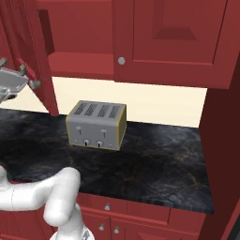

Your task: Pick the sweet potato from the counter and place it in the cabinet. Then close the cabinet.

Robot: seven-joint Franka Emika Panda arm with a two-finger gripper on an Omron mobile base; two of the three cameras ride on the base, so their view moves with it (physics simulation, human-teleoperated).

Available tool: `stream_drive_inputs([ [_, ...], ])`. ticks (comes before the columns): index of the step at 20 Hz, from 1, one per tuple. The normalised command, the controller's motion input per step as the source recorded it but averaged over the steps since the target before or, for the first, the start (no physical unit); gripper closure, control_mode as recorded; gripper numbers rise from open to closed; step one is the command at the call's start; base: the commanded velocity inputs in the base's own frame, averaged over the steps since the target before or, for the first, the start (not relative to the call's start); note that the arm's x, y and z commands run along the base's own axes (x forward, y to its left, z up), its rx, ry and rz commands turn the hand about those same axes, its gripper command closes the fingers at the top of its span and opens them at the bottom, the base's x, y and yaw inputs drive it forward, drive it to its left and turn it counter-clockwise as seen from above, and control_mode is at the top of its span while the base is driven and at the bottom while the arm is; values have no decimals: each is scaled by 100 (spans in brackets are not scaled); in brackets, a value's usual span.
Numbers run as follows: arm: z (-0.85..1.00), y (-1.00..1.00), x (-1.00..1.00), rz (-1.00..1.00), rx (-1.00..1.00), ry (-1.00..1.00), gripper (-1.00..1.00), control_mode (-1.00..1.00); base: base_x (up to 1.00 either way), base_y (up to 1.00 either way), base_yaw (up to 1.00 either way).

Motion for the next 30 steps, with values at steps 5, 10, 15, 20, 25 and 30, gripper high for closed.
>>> stream_drive_inputs([
  [5,19,-100,62,-6,65,20,-100,-100,0,0,0],
  [10,59,-100,66,0,70,26,-100,-100,0,0,0],
  [15,71,-100,68,0,73,53,-100,-100,0,0,0],
  [20,44,-100,98,0,57,65,-100,-100,0,0,0],
  [25,36,-94,100,0,46,70,-100,-100,0,0,0],
  [30,25,-99,100,0,53,69,-100,-100,0,0,0],
])
